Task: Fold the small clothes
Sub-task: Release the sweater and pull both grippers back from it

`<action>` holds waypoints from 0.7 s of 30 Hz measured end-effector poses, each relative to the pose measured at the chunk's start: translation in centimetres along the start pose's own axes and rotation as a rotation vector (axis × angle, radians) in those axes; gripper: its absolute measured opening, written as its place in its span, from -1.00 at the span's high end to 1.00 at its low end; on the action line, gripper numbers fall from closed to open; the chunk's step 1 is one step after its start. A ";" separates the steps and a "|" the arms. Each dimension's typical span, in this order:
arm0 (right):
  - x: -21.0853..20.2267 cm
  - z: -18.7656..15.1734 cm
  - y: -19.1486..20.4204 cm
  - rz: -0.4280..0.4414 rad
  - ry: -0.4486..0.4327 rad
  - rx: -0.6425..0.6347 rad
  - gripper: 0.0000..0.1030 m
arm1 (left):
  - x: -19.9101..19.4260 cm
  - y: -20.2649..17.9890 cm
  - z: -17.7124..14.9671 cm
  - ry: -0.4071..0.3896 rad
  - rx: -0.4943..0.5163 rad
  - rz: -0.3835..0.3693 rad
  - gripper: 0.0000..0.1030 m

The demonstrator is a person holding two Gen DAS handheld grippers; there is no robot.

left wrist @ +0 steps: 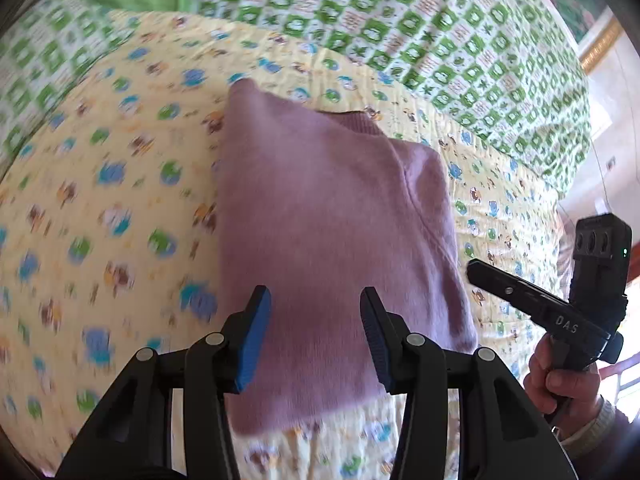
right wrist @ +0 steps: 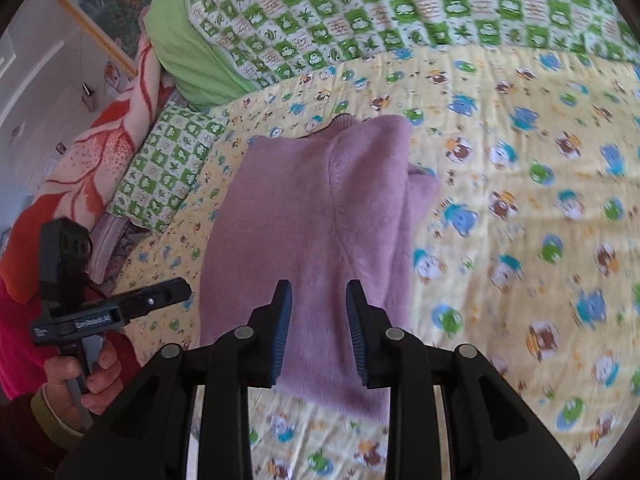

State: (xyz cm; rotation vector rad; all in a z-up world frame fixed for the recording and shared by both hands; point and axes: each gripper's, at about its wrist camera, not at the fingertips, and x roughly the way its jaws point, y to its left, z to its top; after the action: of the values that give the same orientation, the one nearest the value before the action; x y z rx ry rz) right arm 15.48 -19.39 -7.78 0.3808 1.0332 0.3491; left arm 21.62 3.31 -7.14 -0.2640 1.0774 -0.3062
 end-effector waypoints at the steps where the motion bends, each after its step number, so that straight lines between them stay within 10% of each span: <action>1: 0.6 0.3 0.2 -0.011 0.001 0.003 0.43 | 0.6 0.0 0.5 0.003 0.014 -0.012 -0.01; 15: 5.5 -1.1 -2.8 -0.141 0.034 0.078 0.40 | 4.7 2.0 0.3 0.030 0.082 -0.051 -0.02; 21: 2.6 -1.8 -2.6 -0.150 0.018 0.076 0.32 | 0.7 1.4 -2.8 -0.103 -0.004 0.111 -0.42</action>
State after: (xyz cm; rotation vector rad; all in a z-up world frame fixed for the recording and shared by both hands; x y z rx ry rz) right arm 15.34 -20.26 -11.77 0.3662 1.0881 0.1800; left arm 19.56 4.21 -9.50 -0.2198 0.9867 -0.1888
